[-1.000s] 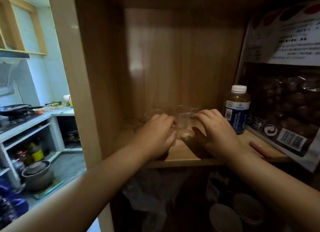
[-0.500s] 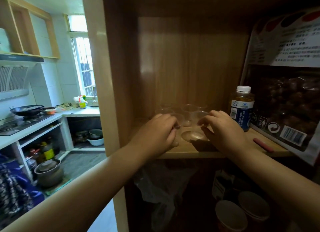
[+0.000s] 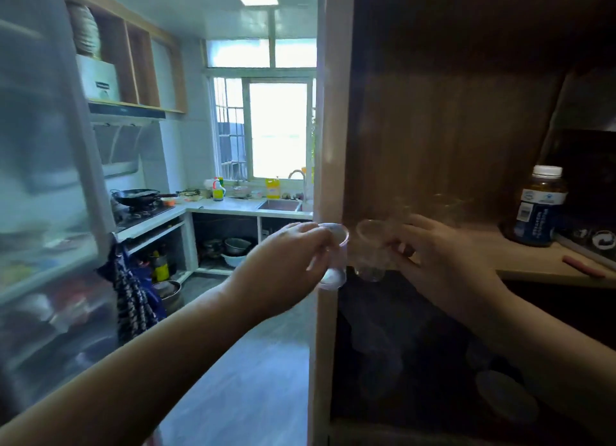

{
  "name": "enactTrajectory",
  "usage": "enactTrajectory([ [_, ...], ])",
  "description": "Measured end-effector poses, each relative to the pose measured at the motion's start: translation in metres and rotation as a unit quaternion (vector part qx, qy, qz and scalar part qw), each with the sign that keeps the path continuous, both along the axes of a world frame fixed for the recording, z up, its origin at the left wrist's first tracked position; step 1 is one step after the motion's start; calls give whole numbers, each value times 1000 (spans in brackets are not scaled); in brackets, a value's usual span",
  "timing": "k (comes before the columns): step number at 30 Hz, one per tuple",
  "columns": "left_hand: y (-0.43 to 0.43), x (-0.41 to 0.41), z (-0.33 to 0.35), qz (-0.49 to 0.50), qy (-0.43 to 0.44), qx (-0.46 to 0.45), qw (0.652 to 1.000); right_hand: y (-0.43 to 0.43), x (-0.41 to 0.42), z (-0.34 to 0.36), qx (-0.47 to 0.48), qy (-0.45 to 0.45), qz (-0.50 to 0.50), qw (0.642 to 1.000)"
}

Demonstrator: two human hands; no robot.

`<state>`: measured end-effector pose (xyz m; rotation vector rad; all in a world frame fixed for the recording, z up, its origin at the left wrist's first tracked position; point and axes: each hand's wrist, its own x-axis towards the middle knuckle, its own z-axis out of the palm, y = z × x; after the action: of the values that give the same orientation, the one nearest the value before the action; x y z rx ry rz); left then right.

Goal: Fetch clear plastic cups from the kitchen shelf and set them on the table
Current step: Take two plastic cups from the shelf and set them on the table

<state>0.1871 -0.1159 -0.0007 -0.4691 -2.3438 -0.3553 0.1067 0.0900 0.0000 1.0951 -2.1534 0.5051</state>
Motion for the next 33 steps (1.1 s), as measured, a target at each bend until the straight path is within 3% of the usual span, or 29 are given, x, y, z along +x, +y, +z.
enactTrajectory([
  [5,-83,93,-7,83,-18,13,996,-90,73,-3,-41,-39,113,992],
  [13,-213,297,-29,255,-60,24,965,-265,200,-37,0,-77,288,954],
  [23,-302,551,-48,481,-103,83,867,-452,396,-58,30,-116,514,849],
  [29,-334,634,-68,580,-86,130,799,-532,473,-71,79,-97,579,805],
  [33,-369,661,-79,610,-83,148,774,-590,502,-81,92,-86,615,779],
])
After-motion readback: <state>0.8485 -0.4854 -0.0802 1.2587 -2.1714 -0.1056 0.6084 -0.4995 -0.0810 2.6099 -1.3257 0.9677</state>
